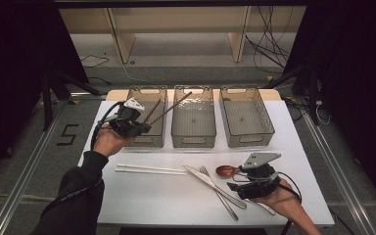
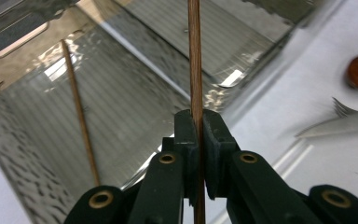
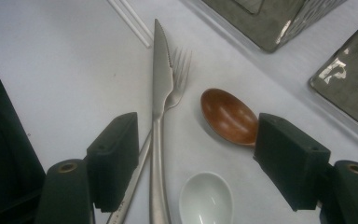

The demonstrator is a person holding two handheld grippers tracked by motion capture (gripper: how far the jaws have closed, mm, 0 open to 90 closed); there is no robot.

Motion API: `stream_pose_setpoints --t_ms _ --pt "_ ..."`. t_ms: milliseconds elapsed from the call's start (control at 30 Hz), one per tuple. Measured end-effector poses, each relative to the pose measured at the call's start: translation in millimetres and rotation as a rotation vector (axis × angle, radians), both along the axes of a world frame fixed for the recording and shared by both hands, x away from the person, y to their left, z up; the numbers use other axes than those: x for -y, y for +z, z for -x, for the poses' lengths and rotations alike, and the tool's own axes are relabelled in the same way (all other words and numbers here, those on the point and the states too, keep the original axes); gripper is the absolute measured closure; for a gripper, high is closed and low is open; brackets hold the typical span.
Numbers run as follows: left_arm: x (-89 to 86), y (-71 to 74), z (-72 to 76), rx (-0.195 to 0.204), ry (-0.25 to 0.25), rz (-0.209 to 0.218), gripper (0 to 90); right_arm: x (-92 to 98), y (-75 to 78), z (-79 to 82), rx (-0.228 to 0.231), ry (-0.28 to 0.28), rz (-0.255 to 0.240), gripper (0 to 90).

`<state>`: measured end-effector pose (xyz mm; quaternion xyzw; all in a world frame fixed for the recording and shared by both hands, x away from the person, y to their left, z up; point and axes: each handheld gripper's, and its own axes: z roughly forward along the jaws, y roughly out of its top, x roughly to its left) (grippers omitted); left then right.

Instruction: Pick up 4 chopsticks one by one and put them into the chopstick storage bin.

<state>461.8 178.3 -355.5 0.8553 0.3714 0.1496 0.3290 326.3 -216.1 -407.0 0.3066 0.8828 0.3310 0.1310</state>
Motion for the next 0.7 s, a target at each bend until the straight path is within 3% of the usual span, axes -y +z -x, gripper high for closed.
stream_pose_setpoints --t_ms 200,467,600,700 --pt "-14.0 -2.2 -20.4 -0.014 0.075 0.019 85.1 -0.1 1.0 1.1 -0.001 0.001 -0.009 30.8" --pt "-29.8 -13.0 -42.9 -0.039 0.170 0.015 85.1 -0.5 0.7 1.9 -0.006 0.002 -0.014 30.1" --pt "-32.0 -20.0 -49.2 -0.056 0.182 -0.014 85.0 -0.5 0.0 1.6 -0.013 0.003 -0.013 30.1" --pt "-35.1 -23.8 -53.2 -0.071 0.199 -0.002 85.0 -0.8 0.5 1.8 -0.012 0.003 -0.017 30.1"
